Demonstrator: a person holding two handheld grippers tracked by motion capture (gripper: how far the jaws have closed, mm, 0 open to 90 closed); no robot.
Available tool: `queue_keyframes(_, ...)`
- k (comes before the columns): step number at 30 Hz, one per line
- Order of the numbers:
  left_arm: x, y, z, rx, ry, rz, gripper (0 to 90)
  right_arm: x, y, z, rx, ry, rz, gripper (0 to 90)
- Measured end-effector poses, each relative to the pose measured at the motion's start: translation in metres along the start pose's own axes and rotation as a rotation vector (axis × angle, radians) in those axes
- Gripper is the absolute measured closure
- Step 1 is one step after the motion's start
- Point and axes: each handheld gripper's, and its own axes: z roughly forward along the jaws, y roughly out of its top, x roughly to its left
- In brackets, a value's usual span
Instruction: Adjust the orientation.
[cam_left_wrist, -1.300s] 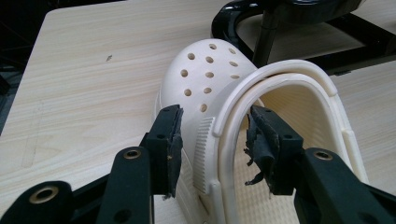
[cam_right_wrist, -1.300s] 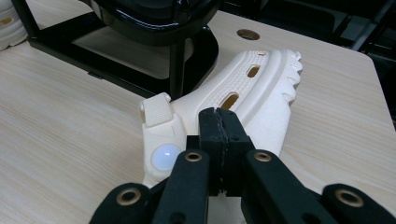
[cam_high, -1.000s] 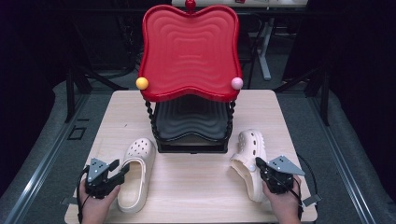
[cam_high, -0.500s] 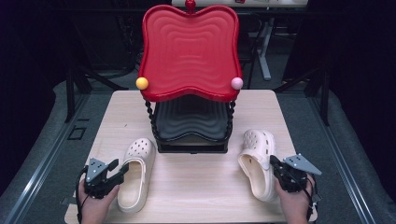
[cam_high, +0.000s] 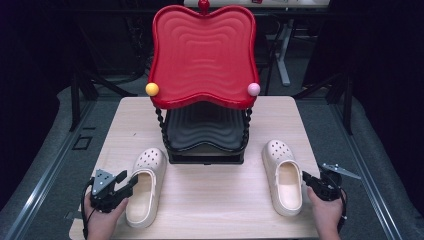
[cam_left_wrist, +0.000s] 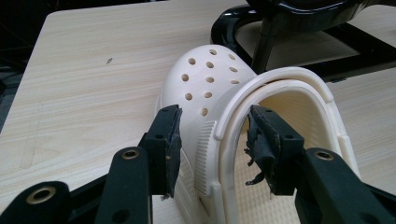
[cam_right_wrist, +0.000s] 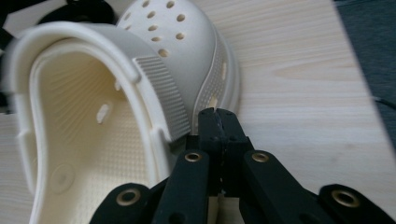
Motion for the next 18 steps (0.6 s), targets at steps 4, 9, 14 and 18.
queue_keyframes(4, 0.0, 0.0, 0.0, -0.002, -0.001, -0.002, 53.9, 0.004, 0.001, 0.002, -0.001, -0.003, -0.012, 90.0)
queue_keyframes(9, 0.0, 0.0, 0.0, 0.0, 0.001, 0.001, 53.8, 0.015, 0.004, -0.011, -0.076, -0.074, -0.097, 90.0)
queue_keyframes(14, 0.0, 0.0, 0.0, -0.001, -0.001, -0.002, 53.8, 0.026, 0.008, -0.027, -0.192, -0.05, -0.151, 90.0)
queue_keyframes(18, 0.0, 0.0, 0.0, -0.001, -0.002, -0.003, 53.8, 0.033, 0.01, -0.027, -0.208, -0.034, -0.192, 90.0)
